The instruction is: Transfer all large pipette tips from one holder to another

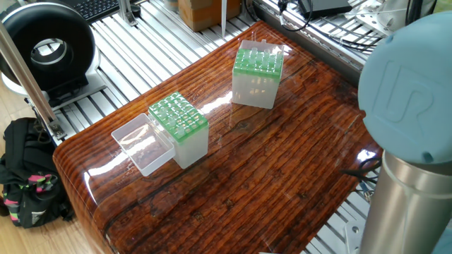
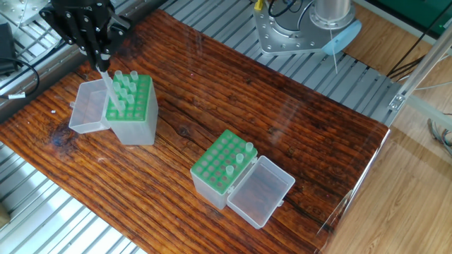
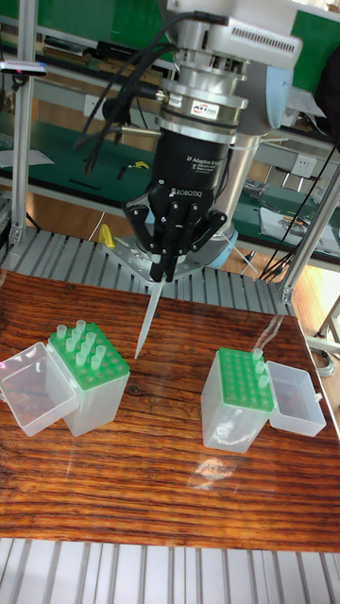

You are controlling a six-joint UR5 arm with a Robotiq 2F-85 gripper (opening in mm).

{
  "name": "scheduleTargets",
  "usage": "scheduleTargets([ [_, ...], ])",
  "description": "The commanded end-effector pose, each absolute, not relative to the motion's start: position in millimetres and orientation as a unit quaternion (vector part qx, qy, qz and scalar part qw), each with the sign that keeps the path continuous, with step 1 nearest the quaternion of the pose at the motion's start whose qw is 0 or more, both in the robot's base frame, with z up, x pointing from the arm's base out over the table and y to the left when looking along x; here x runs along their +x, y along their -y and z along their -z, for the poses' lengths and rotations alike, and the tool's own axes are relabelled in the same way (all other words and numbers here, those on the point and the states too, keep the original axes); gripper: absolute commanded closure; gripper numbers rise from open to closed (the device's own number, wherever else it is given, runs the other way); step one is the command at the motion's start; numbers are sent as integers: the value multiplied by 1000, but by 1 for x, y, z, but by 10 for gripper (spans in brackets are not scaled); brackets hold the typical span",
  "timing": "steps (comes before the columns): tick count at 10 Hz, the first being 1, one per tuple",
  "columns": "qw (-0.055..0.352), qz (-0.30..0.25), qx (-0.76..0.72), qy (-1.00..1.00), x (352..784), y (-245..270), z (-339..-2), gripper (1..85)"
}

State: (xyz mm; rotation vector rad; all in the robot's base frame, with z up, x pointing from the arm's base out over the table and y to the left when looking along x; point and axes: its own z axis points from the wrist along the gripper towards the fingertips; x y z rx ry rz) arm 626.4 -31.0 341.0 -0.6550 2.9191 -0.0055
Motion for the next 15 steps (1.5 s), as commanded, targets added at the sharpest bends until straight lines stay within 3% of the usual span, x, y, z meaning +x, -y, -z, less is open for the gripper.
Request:
scheduleTargets([
  [1, 95, 23, -261, -960, 638, 36, -345, 837],
  [3, 99, 16, -261, -960, 641, 25, -347, 833],
  [7, 89, -12, -217, -972, 650, -50, -370, 827],
  [11, 75, -17, -175, -982, 619, -115, -350, 840],
  [15, 95, -40, -166, -981, 602, -153, -328, 847],
])
